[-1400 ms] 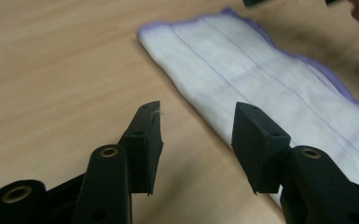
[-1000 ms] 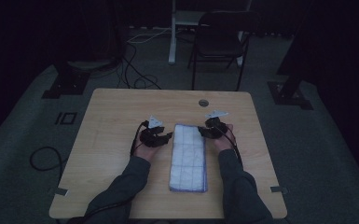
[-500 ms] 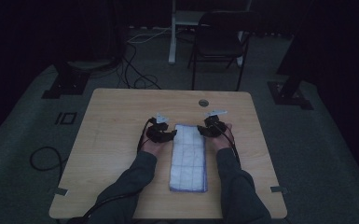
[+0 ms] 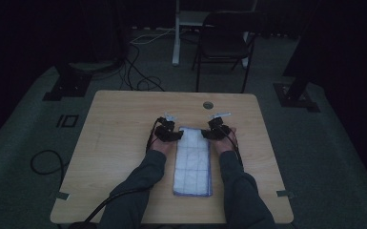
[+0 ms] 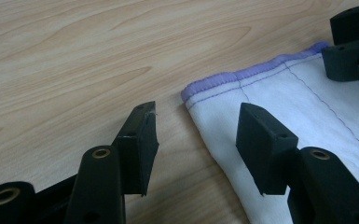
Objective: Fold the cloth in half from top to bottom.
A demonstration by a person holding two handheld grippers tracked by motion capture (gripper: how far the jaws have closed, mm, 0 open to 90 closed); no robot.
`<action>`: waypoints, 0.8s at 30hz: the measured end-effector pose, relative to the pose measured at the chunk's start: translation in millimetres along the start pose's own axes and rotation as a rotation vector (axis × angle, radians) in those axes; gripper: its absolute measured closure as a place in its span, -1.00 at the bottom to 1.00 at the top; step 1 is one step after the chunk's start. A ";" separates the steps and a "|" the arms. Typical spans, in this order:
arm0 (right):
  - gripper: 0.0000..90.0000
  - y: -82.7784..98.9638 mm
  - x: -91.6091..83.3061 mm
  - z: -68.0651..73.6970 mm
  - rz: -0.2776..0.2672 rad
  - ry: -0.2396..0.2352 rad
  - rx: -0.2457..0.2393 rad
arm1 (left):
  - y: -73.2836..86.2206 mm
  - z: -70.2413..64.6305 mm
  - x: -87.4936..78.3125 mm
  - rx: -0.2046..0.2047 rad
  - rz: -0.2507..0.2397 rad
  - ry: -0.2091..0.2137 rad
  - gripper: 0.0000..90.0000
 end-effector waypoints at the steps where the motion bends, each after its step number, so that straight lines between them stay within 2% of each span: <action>1: 0.08 0.8 0.7 -0.3 0.003 0.002 0.000 | -0.5 -1.0 2.5 0.016 0.013 -0.004 0.06; 2: 0.08 0.8 0.7 -0.3 0.003 0.002 0.000 | -0.5 -1.0 2.5 0.016 0.013 -0.004 0.05; 3: 0.07 3.2 1.8 -0.6 0.012 0.006 -0.012 | -0.7 -1.2 6.1 0.038 0.020 -0.016 0.02; 6: 0.08 4.6 2.4 -1.4 0.014 0.005 -0.008 | -1.8 -0.7 7.7 0.031 0.014 -0.016 -0.01; 8: 0.15 6.6 4.2 -2.9 0.013 -0.016 0.003 | -2.9 -0.9 9.4 0.043 0.014 -0.019 -0.02; 11: 0.18 7.0 4.6 -2.3 0.009 -0.005 0.011 | -4.2 -0.4 11.0 0.030 0.008 -0.011 -0.02; 16: 0.31 5.5 4.3 -3.5 0.017 -0.008 0.035 | -6.9 -0.7 12.0 0.043 0.026 -0.014 0.02; 21: 0.50 5.0 4.0 -0.7 0.024 -0.013 0.039 | -8.7 -5.3 12.0 0.050 0.041 -0.003 0.25; 24: 0.65 5.0 4.0 0.5 0.023 -0.029 0.044 | -9.3 -7.2 11.8 0.052 0.048 0.009 0.47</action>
Point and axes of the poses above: each handheld gripper's, and its own axes: x roughly forward along the jaws, y roughly out of its underside, z roughly to its left, the point moved 2 cm from there along x, roughly forward along the jaws, and after that the axes turned 1 degree about z, right-handed, at the moved point
